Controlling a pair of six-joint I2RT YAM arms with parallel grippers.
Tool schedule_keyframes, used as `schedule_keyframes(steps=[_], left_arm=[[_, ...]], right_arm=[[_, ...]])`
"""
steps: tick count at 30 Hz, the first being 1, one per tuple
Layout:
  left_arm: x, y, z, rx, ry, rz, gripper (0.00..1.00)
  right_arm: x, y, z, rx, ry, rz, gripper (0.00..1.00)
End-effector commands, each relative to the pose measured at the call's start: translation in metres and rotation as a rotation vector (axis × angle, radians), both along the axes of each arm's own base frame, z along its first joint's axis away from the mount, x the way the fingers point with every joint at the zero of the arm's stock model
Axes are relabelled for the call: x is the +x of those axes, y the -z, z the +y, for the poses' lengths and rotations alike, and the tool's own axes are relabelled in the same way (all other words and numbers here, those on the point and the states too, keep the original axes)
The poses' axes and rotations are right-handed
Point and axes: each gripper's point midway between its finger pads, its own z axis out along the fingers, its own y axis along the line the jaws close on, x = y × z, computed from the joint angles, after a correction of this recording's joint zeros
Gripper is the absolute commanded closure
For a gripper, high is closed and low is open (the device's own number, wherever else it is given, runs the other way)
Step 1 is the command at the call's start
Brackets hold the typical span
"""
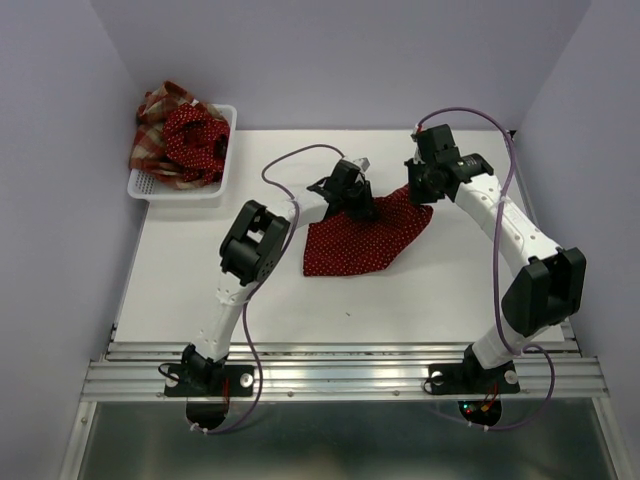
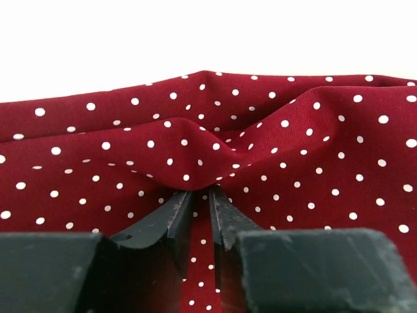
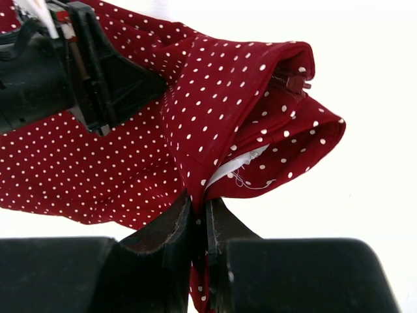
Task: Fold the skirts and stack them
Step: Fold the skirt
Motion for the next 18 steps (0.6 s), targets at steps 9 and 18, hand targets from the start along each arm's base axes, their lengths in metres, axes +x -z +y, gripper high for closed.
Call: schedule_keyframes(steps=[9, 18], left_arm=[[-0.005, -0.107, 0.021, -0.041, -0.071, -0.132, 0.73], [-0.040, -0.125, 0.102, -0.013, -0.183, -0.126, 0.72]], right_arm=[[0.014, -0.022, 0.005, -0.016, -0.011, -0.059, 0.98], [0.015, -0.018, 0.002, -0.045, 0.028, -0.038, 0.98]])
